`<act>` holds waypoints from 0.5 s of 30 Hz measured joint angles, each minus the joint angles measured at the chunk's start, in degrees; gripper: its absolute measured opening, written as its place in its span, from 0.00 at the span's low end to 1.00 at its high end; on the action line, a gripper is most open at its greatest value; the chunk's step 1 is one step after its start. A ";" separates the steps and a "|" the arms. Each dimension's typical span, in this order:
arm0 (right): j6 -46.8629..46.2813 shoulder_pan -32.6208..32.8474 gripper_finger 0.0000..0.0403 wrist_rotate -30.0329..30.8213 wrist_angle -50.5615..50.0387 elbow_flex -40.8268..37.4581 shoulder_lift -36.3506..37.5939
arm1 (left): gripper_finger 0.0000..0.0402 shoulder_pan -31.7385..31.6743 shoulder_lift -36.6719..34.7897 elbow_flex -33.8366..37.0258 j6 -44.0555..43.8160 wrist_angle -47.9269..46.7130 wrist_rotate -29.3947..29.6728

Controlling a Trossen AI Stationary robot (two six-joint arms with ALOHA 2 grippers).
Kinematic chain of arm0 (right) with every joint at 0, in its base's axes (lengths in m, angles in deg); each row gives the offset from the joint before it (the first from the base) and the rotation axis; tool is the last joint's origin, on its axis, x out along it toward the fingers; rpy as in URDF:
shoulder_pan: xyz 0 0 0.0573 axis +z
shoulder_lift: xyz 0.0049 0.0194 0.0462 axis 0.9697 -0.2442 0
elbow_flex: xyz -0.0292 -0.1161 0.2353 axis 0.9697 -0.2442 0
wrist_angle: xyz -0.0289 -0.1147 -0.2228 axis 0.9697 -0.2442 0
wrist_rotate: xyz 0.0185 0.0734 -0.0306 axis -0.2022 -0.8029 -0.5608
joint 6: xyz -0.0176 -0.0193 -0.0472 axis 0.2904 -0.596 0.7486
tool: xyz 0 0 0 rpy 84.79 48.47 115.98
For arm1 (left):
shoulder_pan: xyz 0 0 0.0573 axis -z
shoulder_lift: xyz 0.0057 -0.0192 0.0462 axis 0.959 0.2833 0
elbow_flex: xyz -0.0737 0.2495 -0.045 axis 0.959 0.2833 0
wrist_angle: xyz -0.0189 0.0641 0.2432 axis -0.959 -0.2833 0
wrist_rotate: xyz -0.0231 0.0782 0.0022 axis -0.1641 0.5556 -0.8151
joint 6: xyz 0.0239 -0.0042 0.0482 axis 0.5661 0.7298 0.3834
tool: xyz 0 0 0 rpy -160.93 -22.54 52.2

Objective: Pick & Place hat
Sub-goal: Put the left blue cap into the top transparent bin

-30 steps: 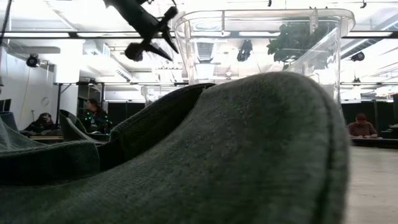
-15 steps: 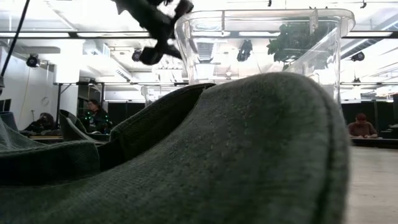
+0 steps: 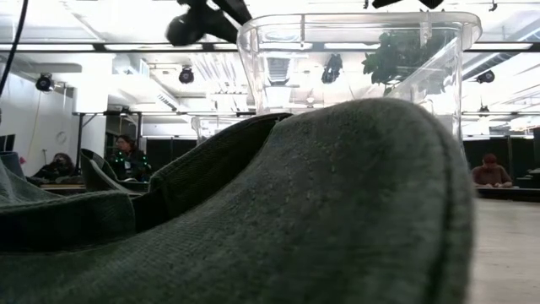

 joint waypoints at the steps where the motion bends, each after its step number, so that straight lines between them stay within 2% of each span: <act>1: -0.05 0.38 0.29 -0.29 -0.23 0.00 0.00 | 0.30 1.62 -0.32 0.00 -1.05 -0.62 2.31; 7: 0.41 4.03 0.29 -0.45 -0.35 -0.13 0.00 | 0.30 10.85 -2.17 0.00 -14.34 -7.73 11.18; 11: 0.48 5.91 0.29 -0.44 -0.55 -0.15 0.00 | 0.30 17.09 -2.57 0.00 -31.00 -16.51 14.17; 15: 0.65 6.90 0.29 -0.44 -0.53 -0.17 0.00 | 0.30 22.83 -2.67 0.00 -48.80 -26.54 14.35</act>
